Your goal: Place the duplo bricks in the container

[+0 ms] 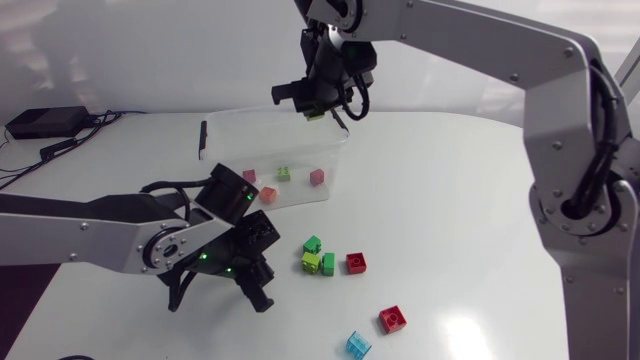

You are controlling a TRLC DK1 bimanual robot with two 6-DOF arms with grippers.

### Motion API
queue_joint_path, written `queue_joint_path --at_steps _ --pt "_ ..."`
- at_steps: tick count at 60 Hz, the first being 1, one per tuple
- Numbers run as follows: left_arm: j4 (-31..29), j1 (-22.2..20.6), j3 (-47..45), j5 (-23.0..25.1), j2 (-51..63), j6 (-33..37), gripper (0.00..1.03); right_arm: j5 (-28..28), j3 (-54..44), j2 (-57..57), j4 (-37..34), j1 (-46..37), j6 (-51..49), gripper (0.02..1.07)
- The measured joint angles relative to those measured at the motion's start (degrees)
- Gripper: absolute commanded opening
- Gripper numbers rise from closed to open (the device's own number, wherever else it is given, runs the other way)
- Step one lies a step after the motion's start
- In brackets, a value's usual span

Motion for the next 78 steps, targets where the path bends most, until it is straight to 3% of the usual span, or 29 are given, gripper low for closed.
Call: queue_joint_path --at_steps 1,2,19,47,65,78 --pt "0.33 0.0 0.0 0.02 0.24 0.0 0.39 0.35 0.55 0.39 -0.35 0.09 0.0 1.03" --pt "0.63 0.0 0.0 0.0 0.52 0.0 0.39 0.55 1.07 0.85 -0.66 0.2 0.0 1.04" --pt "2.8 -1.16 5.31 0.24 11.72 -1.6 0.4 3.3 2.73 1.84 -3.08 0.76 0.07 1.03" --pt "3.76 -5.68 12.22 1.11 15.17 -7.39 0.4 1.64 -41.48 -28.11 6.64 -2.6 -0.68 1.03" --pt "3.69 -7.21 13.99 1.09 16.35 -8.87 0.4 -4.7 -62.82 -32.3 9.77 -3.32 -2.91 1.03" --pt "3.48 -7.74 15.1 1.09 17.11 -8.94 0.4 -9.9 -68.72 -31.91 4.24 0.92 -4.96 1.03"
